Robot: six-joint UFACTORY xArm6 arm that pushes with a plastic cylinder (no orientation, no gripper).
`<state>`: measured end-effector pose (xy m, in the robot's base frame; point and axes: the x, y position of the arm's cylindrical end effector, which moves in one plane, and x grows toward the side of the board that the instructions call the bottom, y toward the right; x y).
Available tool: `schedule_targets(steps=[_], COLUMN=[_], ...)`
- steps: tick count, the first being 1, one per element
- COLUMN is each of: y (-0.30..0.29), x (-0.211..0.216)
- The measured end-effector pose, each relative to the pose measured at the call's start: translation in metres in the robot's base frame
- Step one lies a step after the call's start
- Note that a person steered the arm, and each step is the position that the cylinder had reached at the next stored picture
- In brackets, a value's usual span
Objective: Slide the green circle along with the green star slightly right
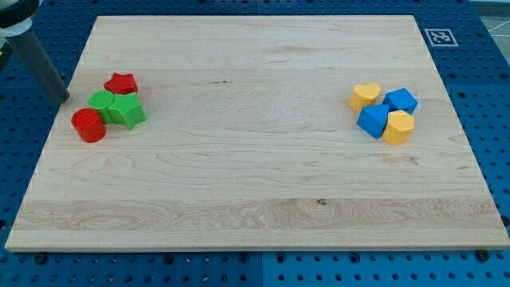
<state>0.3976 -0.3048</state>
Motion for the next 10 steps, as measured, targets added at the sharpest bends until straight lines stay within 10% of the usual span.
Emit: schedule_targets(steps=[3, 10], y=[0.010, 0.110], x=[0.067, 0.028])
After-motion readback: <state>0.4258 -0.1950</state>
